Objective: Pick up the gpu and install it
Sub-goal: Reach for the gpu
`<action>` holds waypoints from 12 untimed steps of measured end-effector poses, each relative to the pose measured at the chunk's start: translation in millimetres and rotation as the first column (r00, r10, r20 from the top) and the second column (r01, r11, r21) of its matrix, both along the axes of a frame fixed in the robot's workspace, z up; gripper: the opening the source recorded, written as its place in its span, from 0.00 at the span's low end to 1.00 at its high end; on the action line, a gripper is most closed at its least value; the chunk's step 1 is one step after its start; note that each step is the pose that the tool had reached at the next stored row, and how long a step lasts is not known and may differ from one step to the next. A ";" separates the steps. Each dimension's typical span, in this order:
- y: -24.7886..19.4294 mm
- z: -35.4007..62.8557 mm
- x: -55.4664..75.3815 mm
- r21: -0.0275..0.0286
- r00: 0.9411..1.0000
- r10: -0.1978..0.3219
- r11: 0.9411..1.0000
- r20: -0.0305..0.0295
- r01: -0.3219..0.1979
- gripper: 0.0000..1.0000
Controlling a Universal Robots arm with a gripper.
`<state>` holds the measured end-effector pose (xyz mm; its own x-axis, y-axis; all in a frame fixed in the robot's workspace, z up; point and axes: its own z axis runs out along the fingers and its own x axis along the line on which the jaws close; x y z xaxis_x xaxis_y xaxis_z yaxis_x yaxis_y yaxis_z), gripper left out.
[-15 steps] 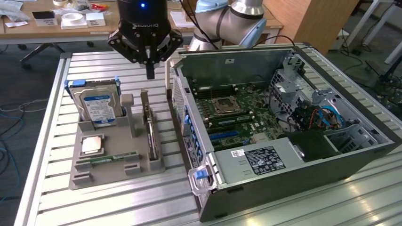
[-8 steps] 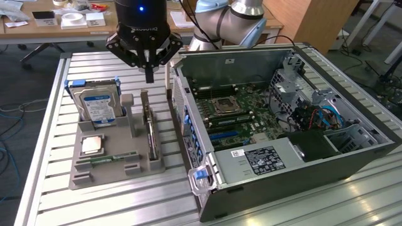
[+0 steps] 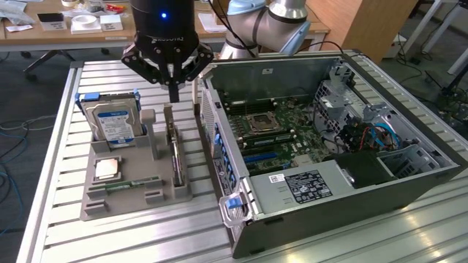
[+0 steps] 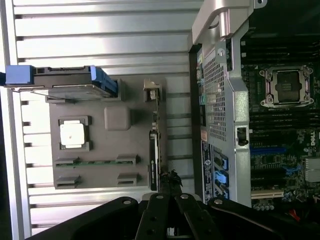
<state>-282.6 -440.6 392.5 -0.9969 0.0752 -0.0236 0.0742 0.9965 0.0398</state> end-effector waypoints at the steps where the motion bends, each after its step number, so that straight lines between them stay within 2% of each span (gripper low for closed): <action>1: -1.9 -0.1 -0.2 0.000 1.000 0.000 1.000 0.000 0.000 0.11; 12: -21.2 -0.3 -2.4 -0.002 1.000 0.000 1.000 0.000 0.000 0.11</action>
<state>-285.0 -461.8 392.2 -0.9969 0.0751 -0.0239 0.0741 0.9965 0.0373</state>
